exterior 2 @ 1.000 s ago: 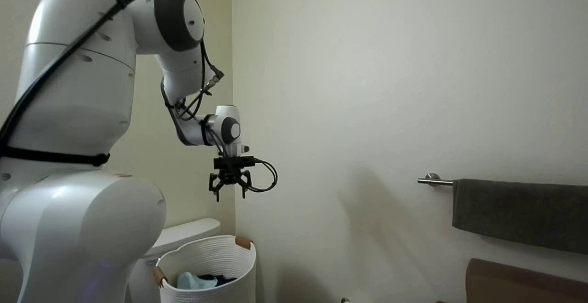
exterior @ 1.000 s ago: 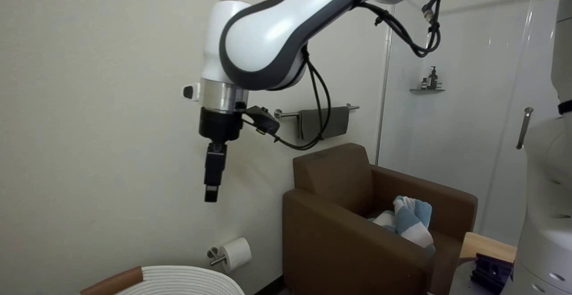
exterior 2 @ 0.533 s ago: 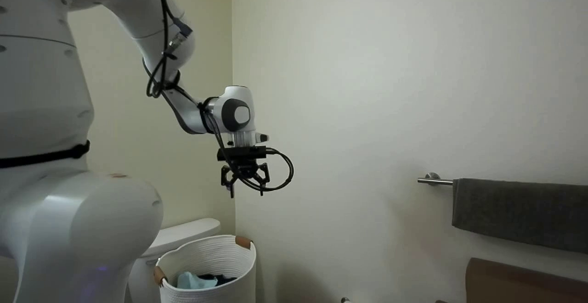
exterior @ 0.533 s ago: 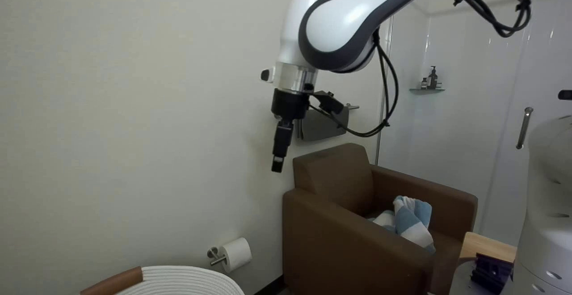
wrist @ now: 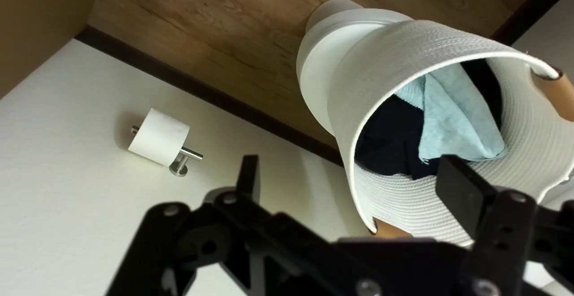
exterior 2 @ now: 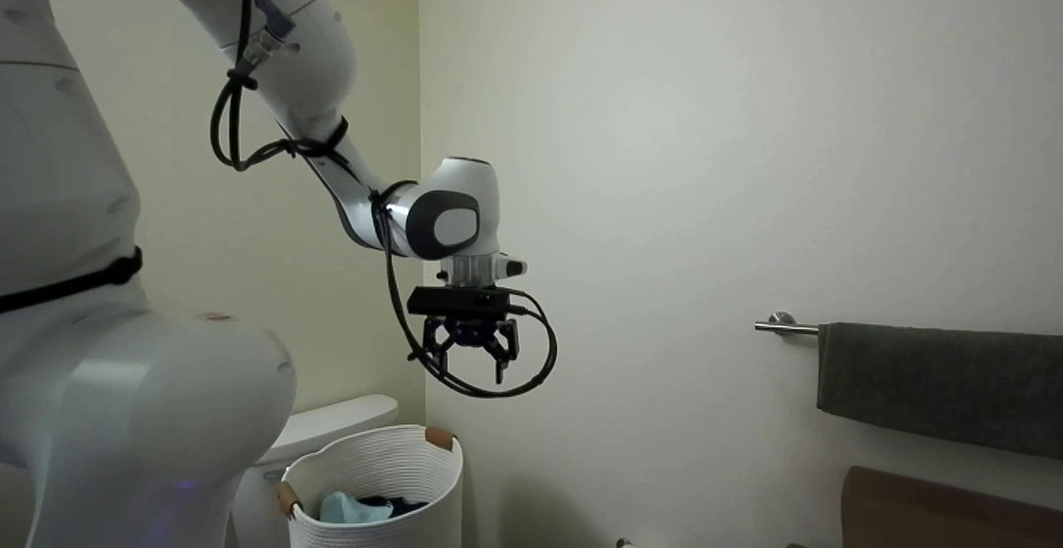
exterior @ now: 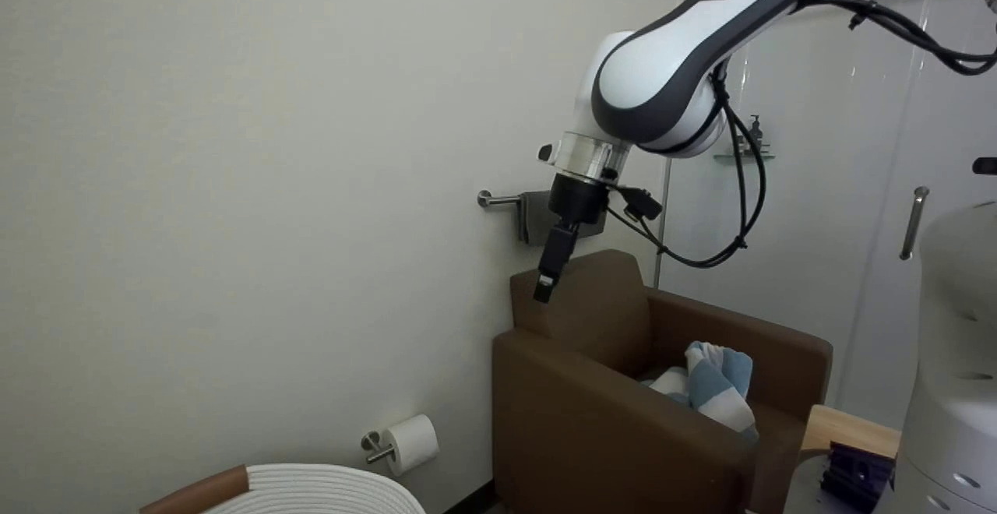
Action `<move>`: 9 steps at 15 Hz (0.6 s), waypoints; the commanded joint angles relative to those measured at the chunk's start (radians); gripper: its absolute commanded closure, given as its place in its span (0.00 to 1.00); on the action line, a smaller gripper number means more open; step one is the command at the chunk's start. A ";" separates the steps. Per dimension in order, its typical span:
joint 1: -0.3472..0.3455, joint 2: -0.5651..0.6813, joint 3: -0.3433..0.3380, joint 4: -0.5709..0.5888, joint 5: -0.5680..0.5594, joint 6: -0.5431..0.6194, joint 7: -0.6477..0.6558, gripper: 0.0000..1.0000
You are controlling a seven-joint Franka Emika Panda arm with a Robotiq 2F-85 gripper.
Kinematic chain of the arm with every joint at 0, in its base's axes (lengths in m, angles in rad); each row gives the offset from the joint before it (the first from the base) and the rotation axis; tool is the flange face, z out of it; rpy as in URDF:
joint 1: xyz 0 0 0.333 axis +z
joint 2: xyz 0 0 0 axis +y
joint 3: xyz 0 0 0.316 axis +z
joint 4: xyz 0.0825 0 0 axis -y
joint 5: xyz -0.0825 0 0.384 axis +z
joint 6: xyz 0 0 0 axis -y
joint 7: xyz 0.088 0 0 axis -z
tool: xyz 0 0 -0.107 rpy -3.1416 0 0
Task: Unhang the blue towel and put it in the laundry hamper
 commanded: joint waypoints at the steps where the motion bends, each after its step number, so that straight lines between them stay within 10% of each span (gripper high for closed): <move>1: 0.044 0.111 -0.030 -0.004 0.092 0.116 -0.049 0.00; 9: 0.036 0.149 0.002 -0.002 0.114 0.137 -0.005 0.00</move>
